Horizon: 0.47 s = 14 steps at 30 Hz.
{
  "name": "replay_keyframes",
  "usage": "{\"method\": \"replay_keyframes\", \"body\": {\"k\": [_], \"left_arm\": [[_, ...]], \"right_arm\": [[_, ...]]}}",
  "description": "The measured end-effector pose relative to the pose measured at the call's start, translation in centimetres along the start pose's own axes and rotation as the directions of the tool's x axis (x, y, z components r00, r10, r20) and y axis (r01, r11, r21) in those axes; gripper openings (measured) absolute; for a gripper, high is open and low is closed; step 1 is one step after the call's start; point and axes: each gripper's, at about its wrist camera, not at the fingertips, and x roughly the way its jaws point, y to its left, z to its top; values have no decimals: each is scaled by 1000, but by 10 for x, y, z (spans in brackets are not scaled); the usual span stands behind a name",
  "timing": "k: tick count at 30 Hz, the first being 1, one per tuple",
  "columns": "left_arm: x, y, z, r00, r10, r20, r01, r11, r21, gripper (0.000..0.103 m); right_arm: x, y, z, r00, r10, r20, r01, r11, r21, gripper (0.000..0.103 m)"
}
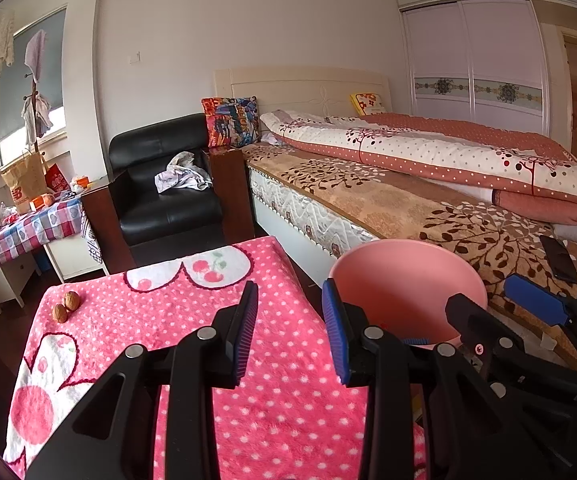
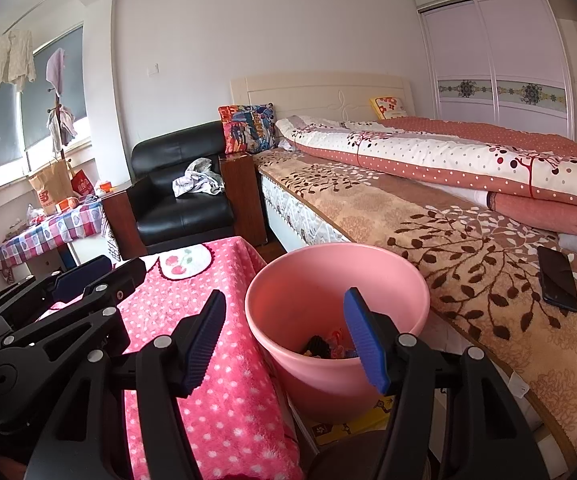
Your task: Collect trash
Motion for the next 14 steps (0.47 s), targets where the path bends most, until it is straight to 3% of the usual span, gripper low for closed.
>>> {"method": "replay_keyframes", "body": {"k": [14], "left_arm": [[1,3,-1,1000,-1,-3,1,1000,3,34]], "right_arm": [[1,0,0,1000,0,-2,0,1000,0,61]]}}
